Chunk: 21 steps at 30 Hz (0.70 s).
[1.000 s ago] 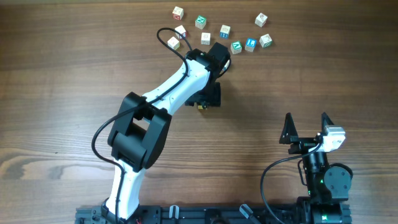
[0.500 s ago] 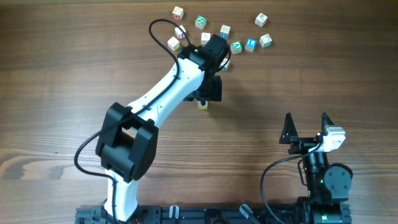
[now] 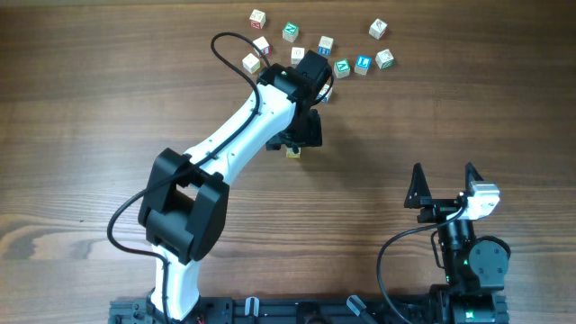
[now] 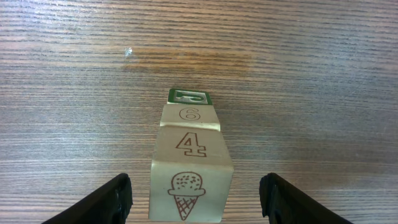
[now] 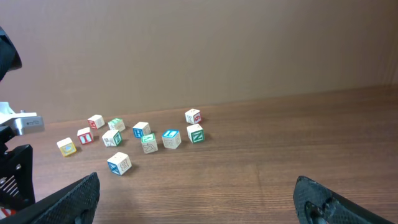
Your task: Form a tower
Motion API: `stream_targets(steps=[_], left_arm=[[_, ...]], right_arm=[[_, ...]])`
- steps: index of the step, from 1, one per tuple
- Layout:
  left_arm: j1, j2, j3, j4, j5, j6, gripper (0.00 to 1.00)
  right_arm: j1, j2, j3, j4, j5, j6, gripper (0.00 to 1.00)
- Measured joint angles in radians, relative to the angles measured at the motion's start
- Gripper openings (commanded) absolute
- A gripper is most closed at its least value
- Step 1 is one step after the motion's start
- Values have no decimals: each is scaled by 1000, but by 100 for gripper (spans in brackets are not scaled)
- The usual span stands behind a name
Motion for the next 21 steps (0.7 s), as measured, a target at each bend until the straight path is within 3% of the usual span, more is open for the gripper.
stream_targets(steps=[21], left_arm=[[0,0,0,50,-3,-49,69]], right_arm=[[0,0,0,0,0,0,100]])
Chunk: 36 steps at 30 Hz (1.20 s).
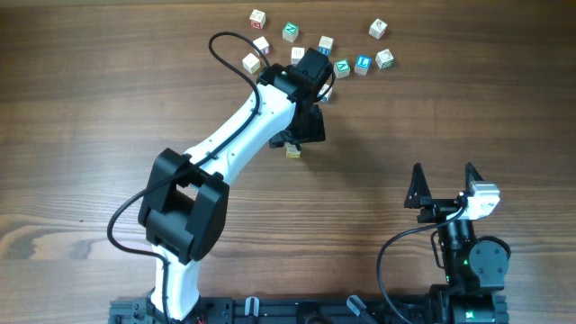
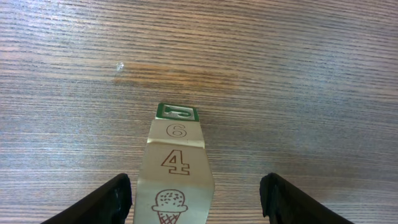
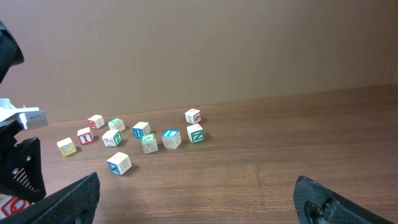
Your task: Form a tower
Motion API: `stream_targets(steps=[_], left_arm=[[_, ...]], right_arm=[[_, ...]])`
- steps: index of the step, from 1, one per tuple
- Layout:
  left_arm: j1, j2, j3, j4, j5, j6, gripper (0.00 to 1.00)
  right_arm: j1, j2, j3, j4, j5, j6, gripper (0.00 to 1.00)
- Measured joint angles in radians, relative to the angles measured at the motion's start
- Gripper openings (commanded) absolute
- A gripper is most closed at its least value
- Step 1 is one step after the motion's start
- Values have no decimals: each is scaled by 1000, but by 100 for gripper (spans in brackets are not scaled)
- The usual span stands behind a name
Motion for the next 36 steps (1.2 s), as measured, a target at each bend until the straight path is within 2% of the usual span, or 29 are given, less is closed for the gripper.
stream_targets(steps=[36], left_arm=[[0,0,0,-1,4,-34,70]], right_arm=[[0,0,0,0,0,0,100]])
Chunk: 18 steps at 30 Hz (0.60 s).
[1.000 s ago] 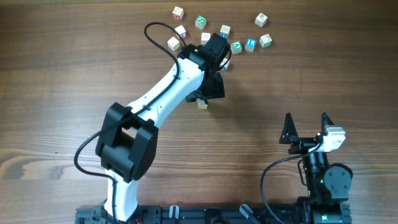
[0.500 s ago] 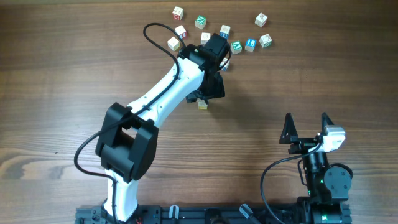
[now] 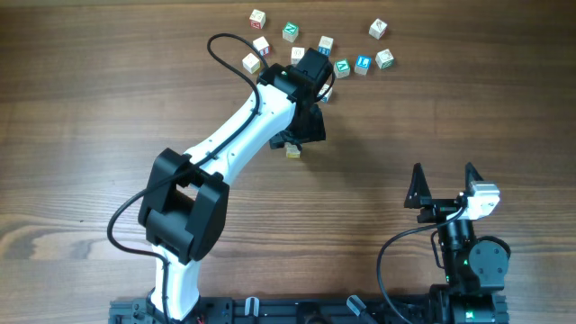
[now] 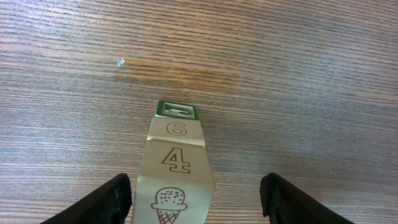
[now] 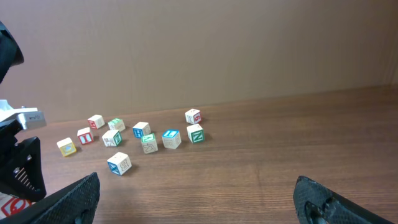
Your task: Form a tower
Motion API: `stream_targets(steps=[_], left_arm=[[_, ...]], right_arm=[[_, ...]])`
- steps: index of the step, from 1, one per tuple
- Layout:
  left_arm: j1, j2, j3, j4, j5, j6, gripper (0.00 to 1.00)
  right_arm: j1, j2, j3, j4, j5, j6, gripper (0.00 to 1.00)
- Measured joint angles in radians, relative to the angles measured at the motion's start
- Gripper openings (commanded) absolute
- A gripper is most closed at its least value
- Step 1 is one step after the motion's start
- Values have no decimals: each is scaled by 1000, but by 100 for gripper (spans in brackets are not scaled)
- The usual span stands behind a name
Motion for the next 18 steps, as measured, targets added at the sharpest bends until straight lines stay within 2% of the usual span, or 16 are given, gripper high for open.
stream_targets(steps=[18], left_arm=[[0,0,0,8,0,-42,71]], right_arm=[[0,0,0,0,0,0,100]])
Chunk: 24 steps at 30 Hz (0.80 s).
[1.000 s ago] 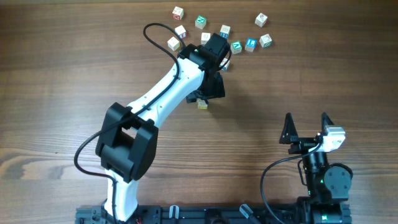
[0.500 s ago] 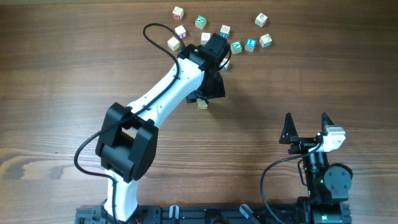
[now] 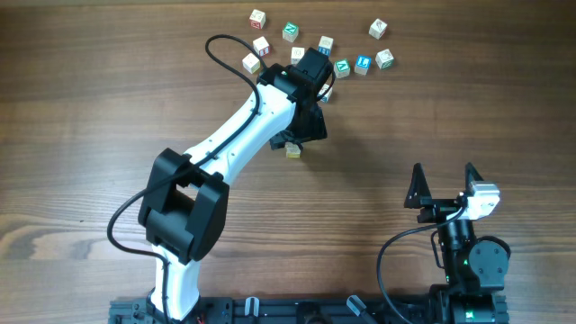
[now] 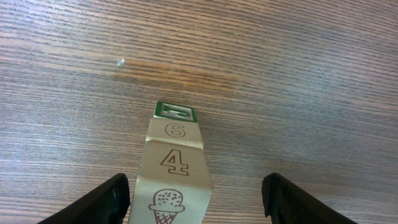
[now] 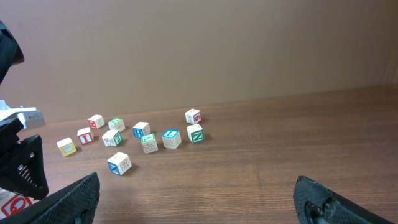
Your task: Form a tower
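A tower of wooden blocks (image 4: 176,165) stands on the table. Its side faces show an ice cream, a 4 and a 6, with a green-edged letter face at the far end. In the overhead view the tower (image 3: 293,151) peeks out just beside the left arm's wrist. My left gripper (image 4: 196,199) is open. One of its fingers (image 4: 106,202) stands on each side of the ice-cream block, the left one close to it and the right one well apart. My right gripper (image 3: 444,184) is open over bare wood at the near right, holding nothing.
Several loose letter blocks (image 3: 342,54) lie scattered at the far side of the table, also seen as a cluster of loose blocks (image 5: 143,134) in the right wrist view. The left arm (image 3: 234,144) reaches diagonally across the middle of the table.
Hardly anything differs. The tower sits a touch further left in the left wrist view, with the left gripper still open around it. The right arm has not moved.
At first my open left gripper stood close round the tower, with the ice-cream block large and whole in its view. Then the tower looked smaller and partly cut off, so the gripper had drawn back from it. It has stayed about there since, and the tower stands on its own.
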Motion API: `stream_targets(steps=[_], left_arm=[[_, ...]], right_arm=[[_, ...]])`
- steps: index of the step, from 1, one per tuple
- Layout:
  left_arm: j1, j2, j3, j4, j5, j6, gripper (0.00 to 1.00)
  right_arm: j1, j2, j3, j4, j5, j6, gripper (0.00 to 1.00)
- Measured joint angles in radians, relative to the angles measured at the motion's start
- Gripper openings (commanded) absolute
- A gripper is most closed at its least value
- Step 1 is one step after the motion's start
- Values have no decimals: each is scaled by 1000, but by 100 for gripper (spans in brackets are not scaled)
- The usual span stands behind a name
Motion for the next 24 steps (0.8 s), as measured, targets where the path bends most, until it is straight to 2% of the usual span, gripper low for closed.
stream_targets(steps=[16,24], left_arm=[[0,0,0,-1,23,-3,71],[0,0,0,-1,21,-6,75]], right_arm=[[0,0,0,0,0,0,100],[0,0,0,0,0,0,100]])
